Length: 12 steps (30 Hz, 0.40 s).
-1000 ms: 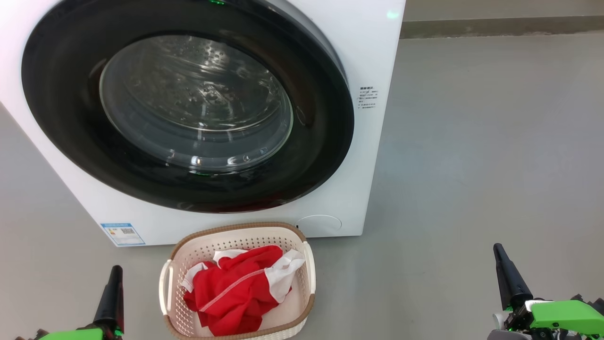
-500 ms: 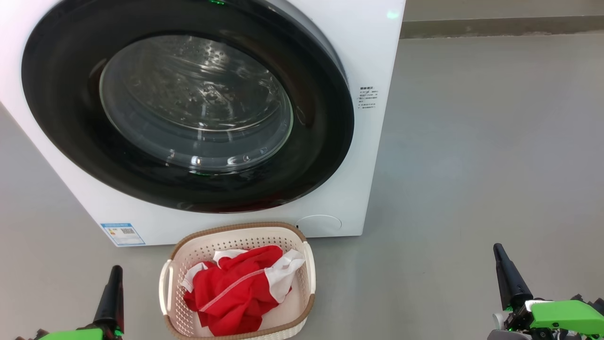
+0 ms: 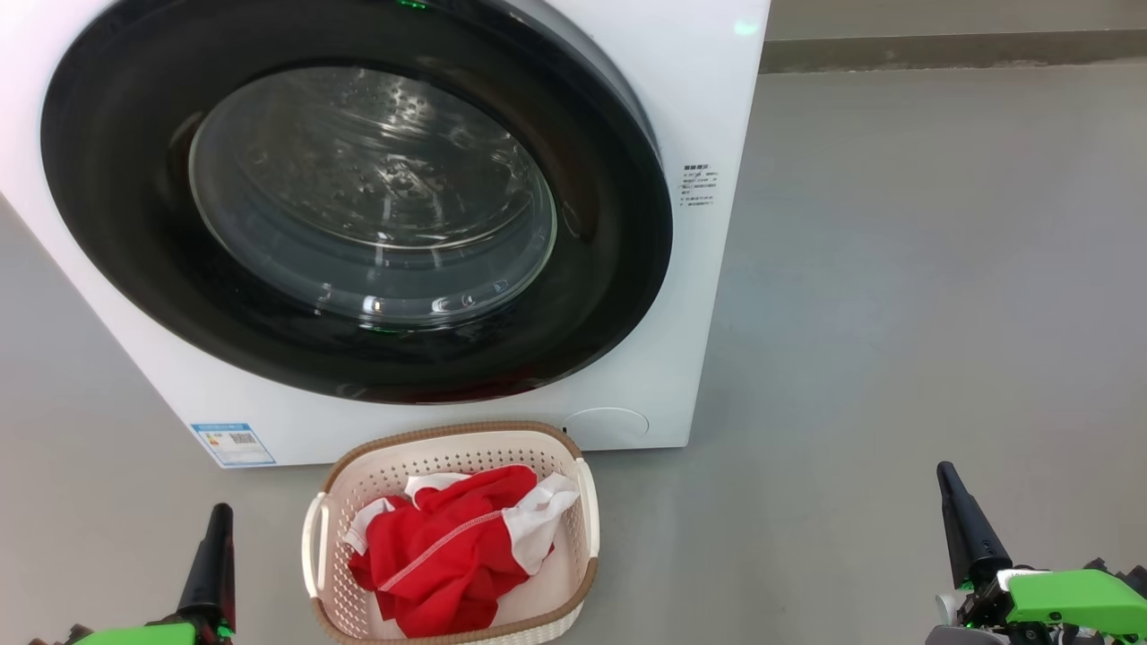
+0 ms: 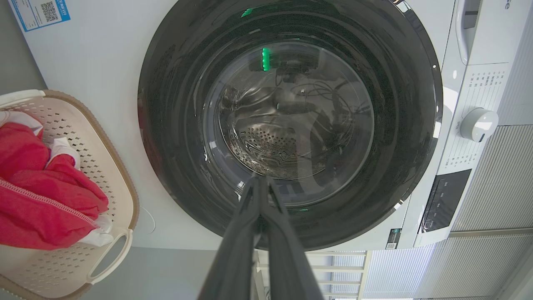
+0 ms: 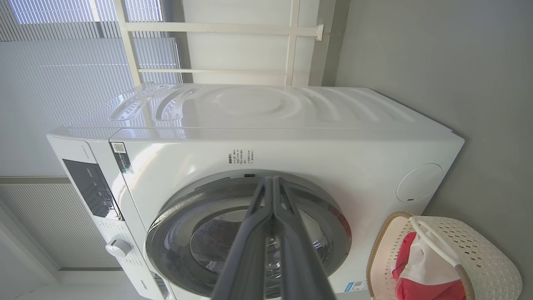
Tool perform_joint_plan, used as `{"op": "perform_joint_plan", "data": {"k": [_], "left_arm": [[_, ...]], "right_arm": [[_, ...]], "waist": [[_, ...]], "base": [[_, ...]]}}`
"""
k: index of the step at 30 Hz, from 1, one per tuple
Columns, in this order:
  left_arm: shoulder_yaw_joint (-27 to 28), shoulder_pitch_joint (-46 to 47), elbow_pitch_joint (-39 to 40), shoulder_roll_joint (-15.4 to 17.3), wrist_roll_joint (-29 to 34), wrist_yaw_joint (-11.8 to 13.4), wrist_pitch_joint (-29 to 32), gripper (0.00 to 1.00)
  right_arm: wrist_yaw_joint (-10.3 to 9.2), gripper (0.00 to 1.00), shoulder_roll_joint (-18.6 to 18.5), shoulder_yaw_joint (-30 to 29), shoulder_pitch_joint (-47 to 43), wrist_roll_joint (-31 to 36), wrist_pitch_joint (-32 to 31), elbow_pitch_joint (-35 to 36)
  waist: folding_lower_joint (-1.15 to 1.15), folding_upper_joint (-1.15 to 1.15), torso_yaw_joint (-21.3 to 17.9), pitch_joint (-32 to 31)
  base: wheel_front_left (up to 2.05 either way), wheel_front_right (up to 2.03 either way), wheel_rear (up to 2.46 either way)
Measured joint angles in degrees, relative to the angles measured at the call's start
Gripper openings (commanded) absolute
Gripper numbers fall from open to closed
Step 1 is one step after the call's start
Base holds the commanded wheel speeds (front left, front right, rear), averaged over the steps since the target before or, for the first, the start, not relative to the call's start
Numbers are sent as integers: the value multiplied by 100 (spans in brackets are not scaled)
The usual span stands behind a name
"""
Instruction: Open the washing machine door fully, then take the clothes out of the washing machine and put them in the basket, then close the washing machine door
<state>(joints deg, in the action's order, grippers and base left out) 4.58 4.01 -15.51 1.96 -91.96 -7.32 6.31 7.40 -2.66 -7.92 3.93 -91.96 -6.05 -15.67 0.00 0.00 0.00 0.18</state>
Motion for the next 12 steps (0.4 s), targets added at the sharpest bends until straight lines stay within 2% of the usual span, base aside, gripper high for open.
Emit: {"op": "perform_joint_plan", "data": {"k": [12], "left_arm": [[0,0,0,0,0,0,0,0]], "right_arm": [[0,0,1,0,0,0,-1,0]], "waist": [[0,0,0,0]], "base": [[0,0,0]]}}
